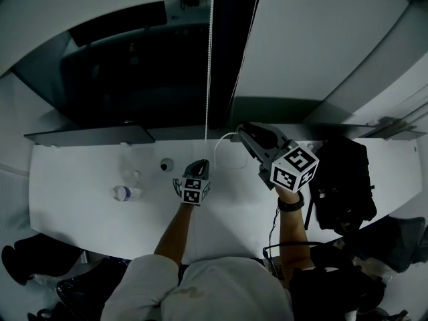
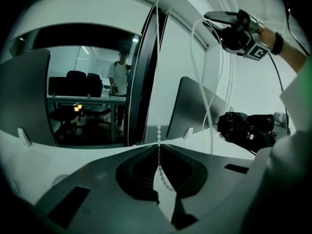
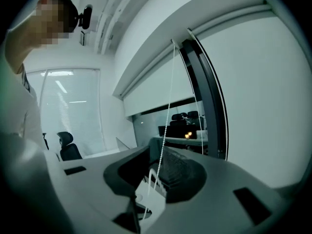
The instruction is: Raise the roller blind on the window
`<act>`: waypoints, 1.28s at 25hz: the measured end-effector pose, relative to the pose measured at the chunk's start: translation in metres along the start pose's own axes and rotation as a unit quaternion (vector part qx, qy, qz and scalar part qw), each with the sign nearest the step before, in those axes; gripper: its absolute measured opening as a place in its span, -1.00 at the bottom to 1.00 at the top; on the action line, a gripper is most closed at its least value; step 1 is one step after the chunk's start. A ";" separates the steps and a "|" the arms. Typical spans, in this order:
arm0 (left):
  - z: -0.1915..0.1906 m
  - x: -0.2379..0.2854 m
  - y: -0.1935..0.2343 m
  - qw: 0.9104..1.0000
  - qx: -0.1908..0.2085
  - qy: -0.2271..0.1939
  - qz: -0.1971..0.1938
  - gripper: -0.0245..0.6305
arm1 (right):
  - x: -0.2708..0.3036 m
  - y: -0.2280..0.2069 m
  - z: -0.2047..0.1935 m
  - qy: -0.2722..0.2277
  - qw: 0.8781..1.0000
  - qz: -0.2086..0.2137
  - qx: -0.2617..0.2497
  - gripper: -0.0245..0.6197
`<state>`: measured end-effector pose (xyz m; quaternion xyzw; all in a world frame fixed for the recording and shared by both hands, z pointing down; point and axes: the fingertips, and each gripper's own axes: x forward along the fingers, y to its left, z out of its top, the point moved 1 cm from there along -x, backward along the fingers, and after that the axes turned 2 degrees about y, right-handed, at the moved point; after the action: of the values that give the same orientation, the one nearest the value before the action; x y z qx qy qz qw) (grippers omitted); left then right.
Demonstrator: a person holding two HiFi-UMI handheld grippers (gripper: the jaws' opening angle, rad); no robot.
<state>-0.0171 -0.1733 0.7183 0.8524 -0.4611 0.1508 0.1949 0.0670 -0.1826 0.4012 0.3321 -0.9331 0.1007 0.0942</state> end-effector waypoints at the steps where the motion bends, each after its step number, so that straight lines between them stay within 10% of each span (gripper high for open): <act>1: -0.002 -0.002 -0.001 1.000 -0.001 0.001 0.000 -0.89 | 0.000 -0.001 0.001 0.009 1.000 0.000 -0.006 -0.65; 24: -0.078 -0.037 -0.072 0.995 -0.024 0.060 -0.073 -0.89 | 0.097 -0.019 0.111 -0.117 0.990 0.045 0.061 -0.59; 32: -0.078 -0.040 -0.057 0.994 -0.012 0.070 -0.078 -0.89 | 0.086 -0.020 0.110 -0.154 0.985 0.033 0.069 -0.90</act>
<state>0.0037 -0.0788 0.7583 0.8706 -0.3805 0.1892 0.2480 0.0028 -0.2770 0.3188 0.3184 -0.9377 0.1159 -0.0769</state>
